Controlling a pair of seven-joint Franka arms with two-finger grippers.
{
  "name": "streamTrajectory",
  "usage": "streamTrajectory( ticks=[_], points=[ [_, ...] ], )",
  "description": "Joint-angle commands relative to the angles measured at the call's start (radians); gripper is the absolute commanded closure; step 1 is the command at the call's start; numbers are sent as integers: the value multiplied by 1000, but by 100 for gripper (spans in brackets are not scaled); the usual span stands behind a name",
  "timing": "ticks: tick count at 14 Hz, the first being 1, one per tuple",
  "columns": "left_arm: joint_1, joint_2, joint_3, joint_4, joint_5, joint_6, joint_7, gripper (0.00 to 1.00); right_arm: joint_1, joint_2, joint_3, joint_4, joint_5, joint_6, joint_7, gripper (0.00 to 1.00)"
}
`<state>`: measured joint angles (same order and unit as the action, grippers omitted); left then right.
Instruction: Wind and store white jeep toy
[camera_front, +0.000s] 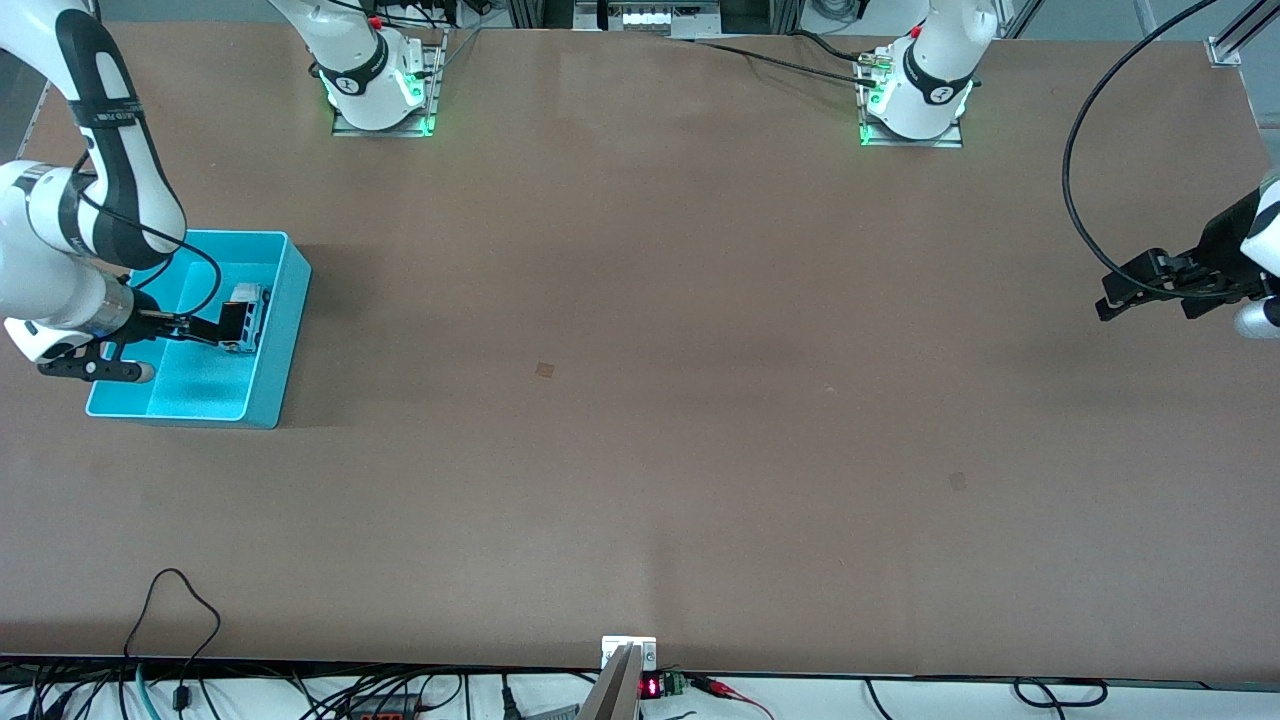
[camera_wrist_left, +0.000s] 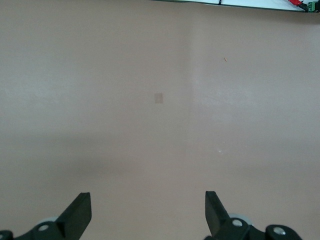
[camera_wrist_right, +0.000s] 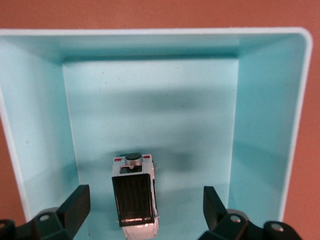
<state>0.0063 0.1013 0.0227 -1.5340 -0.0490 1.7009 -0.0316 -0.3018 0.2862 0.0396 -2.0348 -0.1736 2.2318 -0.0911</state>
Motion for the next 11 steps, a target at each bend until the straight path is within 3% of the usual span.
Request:
streamTrajectory(
  ticks=[1,4,11],
  points=[
    [-9,-3,11,14,-6,-29,1,0,21,-67,6,16,5,-93,-6,0],
    [-9,-3,11,14,-6,-30,2,0,64,-140,14,54,55,-216,5,0],
    [-11,-6,5,15,-8,-29,4,0,113,-165,37,408,131,-653,28,0]
  ],
)
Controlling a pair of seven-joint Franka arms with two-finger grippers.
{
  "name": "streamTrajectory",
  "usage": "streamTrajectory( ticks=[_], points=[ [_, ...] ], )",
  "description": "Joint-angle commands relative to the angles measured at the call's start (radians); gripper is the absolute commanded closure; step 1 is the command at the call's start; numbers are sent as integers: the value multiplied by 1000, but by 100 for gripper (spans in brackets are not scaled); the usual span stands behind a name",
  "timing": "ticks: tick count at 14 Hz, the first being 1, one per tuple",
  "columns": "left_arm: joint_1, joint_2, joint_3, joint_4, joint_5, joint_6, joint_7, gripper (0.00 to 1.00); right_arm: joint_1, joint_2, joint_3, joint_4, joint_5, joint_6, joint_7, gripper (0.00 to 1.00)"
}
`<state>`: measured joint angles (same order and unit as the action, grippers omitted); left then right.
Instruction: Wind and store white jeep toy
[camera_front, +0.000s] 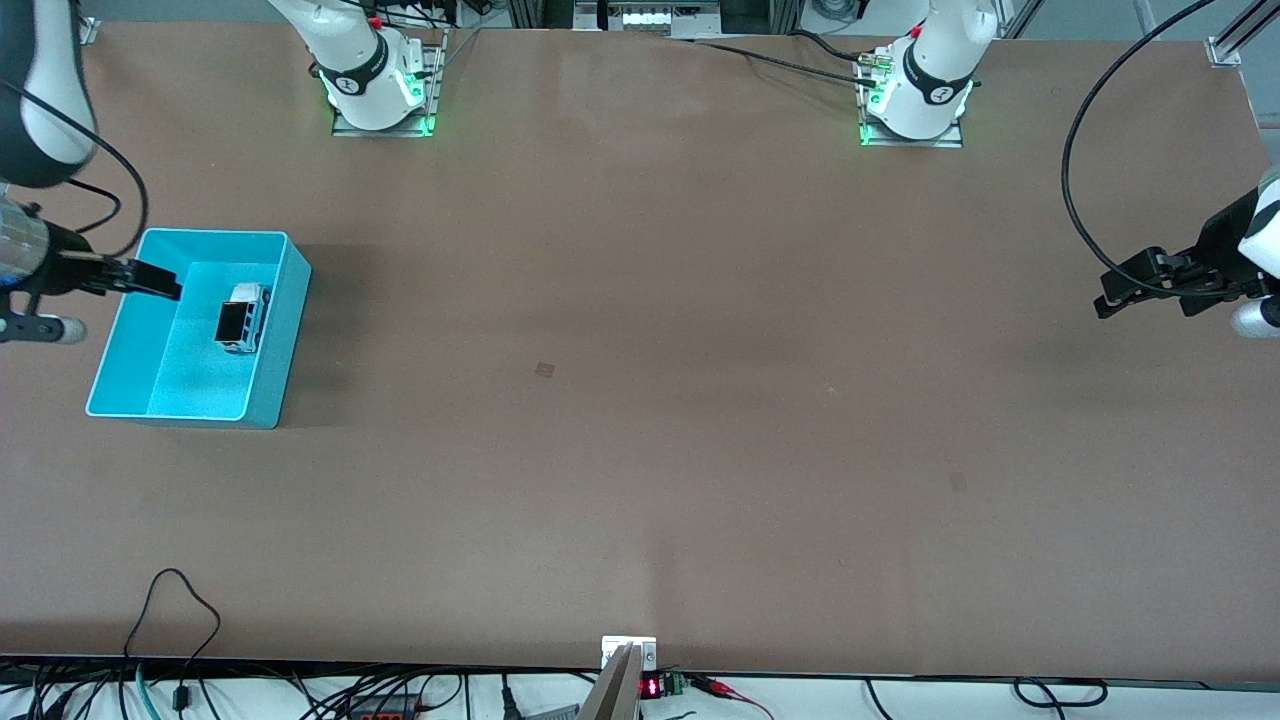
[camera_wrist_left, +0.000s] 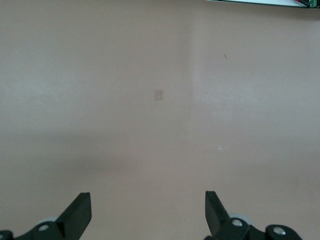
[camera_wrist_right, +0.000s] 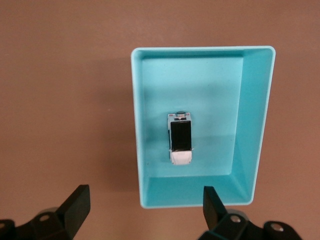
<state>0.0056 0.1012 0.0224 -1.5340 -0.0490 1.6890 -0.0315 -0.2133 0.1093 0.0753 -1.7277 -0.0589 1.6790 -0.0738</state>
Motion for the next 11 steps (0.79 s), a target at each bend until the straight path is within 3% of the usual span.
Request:
streamTrajectory(
  ticks=[1,5,11],
  points=[
    [-10,-5,5,15,-8,-15,7,0,32,3,1,125,14,-137,6,0],
    [-9,-5,7,15,-6,-14,10,0,32,7,-14,249,14,-212,-1,0],
    [-9,-8,8,17,0,-22,9,0,114,13,-57,235,39,-217,6,0]
  ],
)
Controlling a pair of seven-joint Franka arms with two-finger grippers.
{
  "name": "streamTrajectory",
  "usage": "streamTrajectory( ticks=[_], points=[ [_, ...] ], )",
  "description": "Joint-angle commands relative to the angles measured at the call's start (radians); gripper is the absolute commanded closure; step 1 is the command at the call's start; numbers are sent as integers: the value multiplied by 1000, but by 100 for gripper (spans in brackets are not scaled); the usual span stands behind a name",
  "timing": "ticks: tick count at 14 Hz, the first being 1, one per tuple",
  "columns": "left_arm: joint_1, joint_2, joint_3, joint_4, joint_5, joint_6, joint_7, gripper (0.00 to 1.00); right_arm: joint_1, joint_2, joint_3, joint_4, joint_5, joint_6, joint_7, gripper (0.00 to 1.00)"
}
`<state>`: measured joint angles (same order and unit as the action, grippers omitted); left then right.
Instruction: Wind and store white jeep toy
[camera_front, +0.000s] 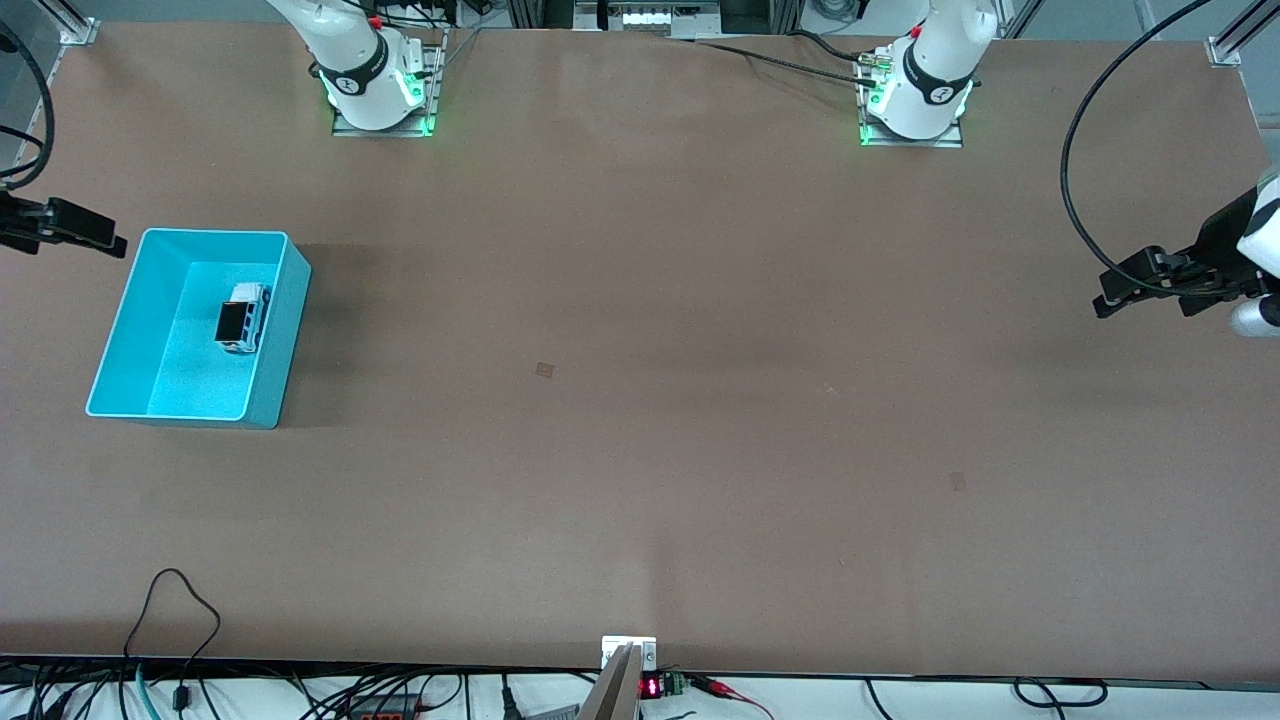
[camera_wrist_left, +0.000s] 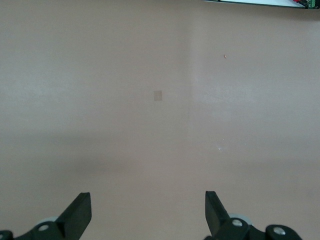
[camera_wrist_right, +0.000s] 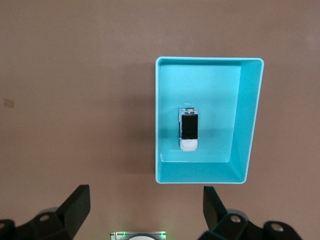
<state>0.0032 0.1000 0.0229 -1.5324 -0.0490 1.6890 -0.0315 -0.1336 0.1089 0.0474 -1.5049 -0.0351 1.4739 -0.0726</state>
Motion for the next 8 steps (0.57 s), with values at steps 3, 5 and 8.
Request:
streamTrajectory(
  ticks=[3,5,8],
  points=[
    [-6,-6,8,15,0,-26,8,0,46,17,-43,9,18,-6,16,0],
    [-6,-6,8,15,0,-32,8,0,48,12,-43,0,18,-6,16,0],
    [-6,-6,8,14,0,-31,8,0,43,15,-43,0,18,-6,16,0]
  ],
)
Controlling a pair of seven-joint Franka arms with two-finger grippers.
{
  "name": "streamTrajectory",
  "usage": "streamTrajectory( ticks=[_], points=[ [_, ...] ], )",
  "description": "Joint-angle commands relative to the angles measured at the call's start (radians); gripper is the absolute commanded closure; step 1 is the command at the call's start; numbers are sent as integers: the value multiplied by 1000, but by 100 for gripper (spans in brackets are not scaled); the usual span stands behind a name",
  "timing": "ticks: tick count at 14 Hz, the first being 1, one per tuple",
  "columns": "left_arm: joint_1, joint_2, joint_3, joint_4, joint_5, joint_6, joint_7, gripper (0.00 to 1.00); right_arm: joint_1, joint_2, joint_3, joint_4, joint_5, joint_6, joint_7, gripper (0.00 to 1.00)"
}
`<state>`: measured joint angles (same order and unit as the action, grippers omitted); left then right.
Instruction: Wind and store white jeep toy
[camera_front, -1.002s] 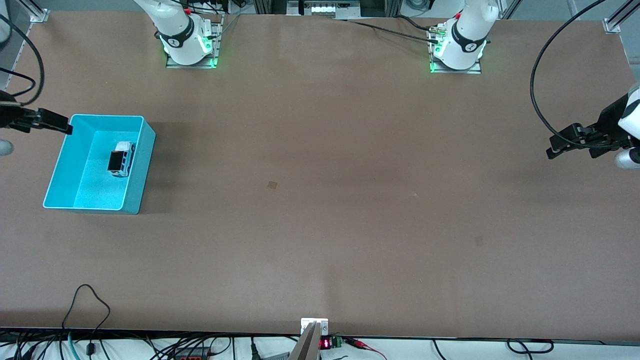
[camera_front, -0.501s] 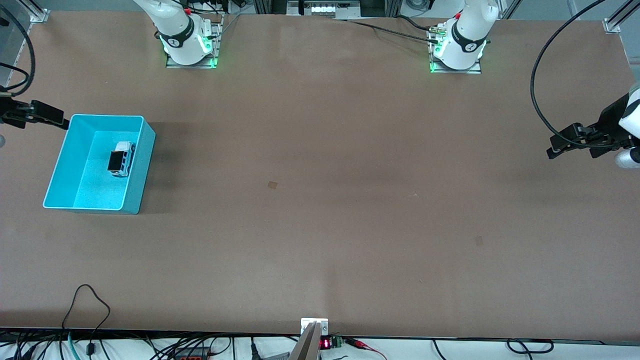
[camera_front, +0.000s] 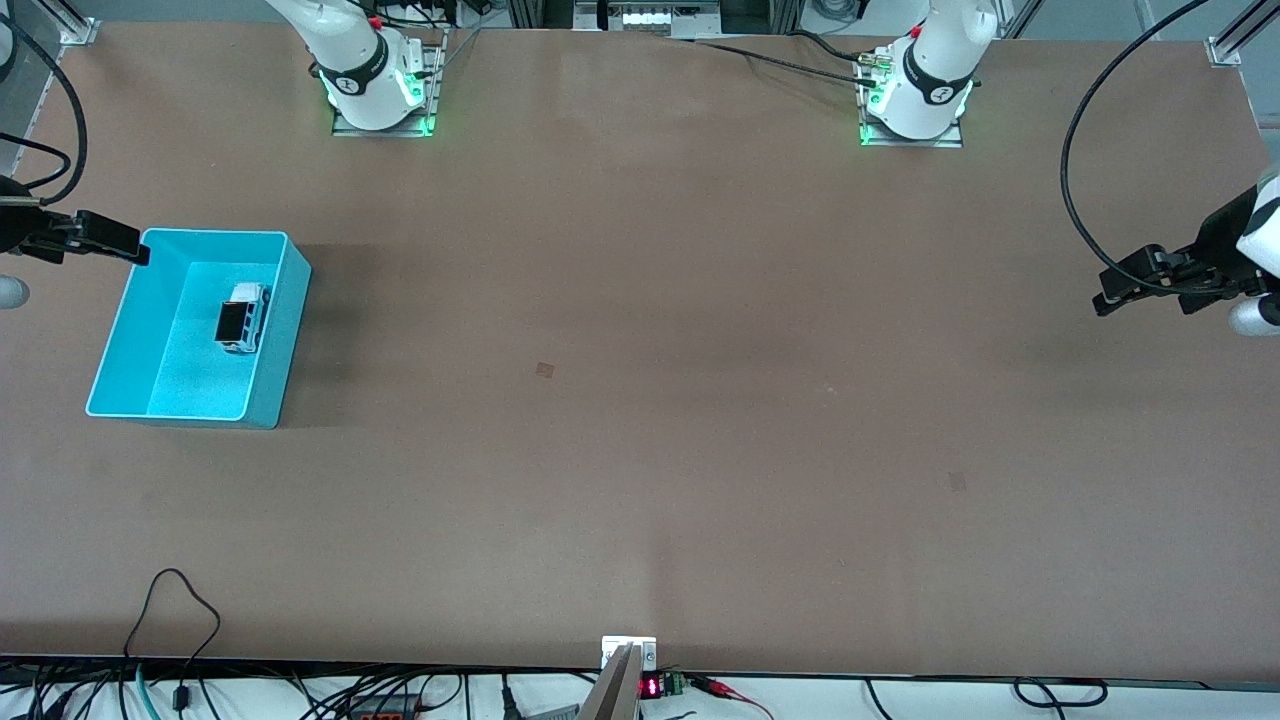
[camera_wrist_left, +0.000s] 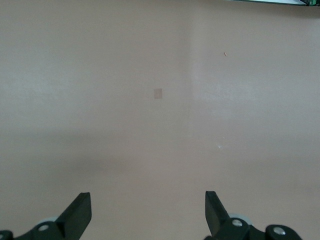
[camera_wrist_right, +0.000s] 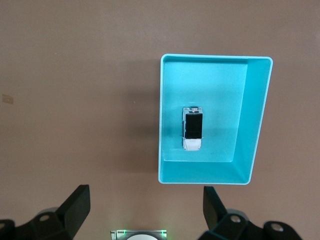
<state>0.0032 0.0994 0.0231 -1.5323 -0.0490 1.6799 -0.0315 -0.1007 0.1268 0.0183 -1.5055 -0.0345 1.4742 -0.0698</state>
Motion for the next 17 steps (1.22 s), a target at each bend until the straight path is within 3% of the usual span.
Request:
streamTrajectory(
  ticks=[1,3,6,10,17],
  points=[
    [-6,-6,8,15,0,-22,8,0,10,-4,-12,2,18,-9,13,0],
    [-6,-6,4,15,0,-23,8,0,12,8,-21,10,33,-8,10,0],
    [-6,-6,6,15,0,-22,8,0,74,1,-89,-13,39,-5,15,0],
    [-6,-4,8,15,0,-22,8,0,78,-38,-90,-70,39,12,15,0],
    [-6,-3,14,15,-2,-19,8,0,78,-41,-90,-73,33,14,13,0]
  ],
)
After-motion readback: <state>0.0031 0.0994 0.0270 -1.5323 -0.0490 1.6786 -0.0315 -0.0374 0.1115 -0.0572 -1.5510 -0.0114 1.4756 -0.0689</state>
